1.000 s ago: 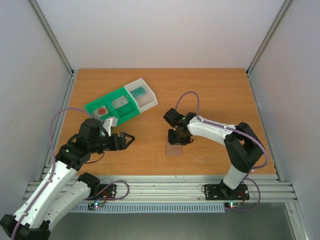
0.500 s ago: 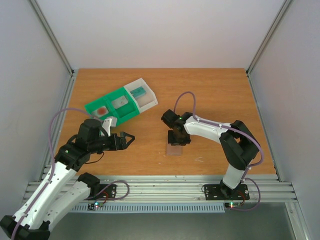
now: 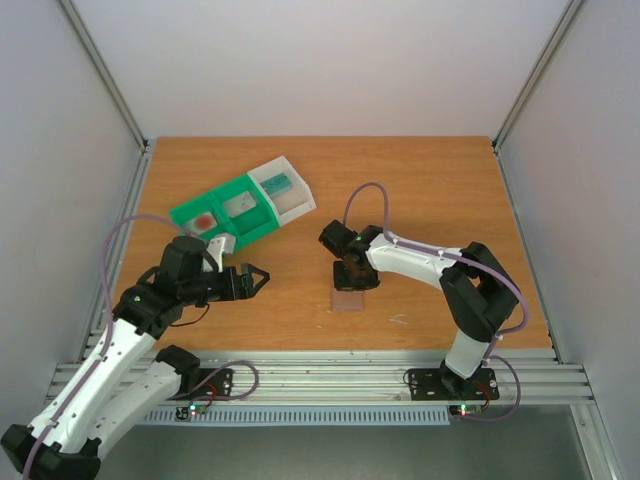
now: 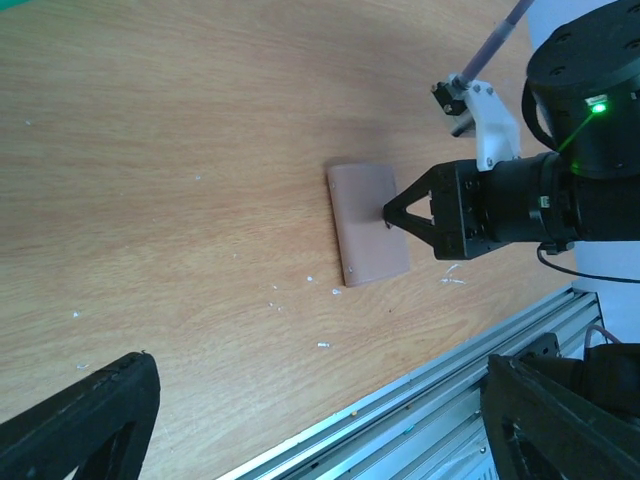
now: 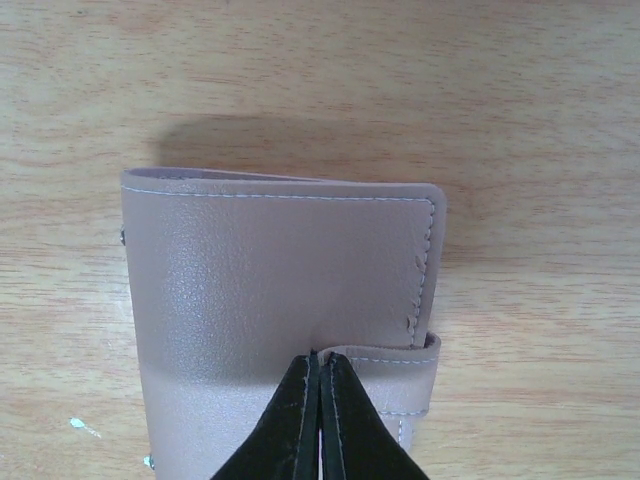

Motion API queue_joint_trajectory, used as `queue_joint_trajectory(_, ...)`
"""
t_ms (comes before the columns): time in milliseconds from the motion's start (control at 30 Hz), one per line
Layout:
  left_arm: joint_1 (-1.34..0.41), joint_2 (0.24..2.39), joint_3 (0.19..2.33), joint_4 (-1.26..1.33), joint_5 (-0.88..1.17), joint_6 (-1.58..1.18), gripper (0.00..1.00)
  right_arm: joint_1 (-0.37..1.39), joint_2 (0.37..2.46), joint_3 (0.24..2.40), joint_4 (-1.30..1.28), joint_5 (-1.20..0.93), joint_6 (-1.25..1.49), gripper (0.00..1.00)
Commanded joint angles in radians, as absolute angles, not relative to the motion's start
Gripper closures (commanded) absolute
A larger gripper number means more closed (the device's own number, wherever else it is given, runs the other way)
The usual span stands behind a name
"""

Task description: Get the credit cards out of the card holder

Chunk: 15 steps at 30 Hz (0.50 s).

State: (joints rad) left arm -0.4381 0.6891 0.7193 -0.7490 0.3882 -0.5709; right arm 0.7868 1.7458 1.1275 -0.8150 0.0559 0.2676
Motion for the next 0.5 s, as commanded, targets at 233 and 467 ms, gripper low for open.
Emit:
queue_joint_trajectory(233, -0.434, 0.74, 0.706, -0.717, 0.422, -0.599, 0.16, 0.828, 1.634, 1.081, -0.669, -0.04, 0.205, 0.99)
queue_joint_trajectory(467, -0.434, 0.782, 0.669, -0.62, 0.503, -0.658, 0.18, 0.837, 1.502, 1.048, -0.582, -0.144, 0.215, 0.99)
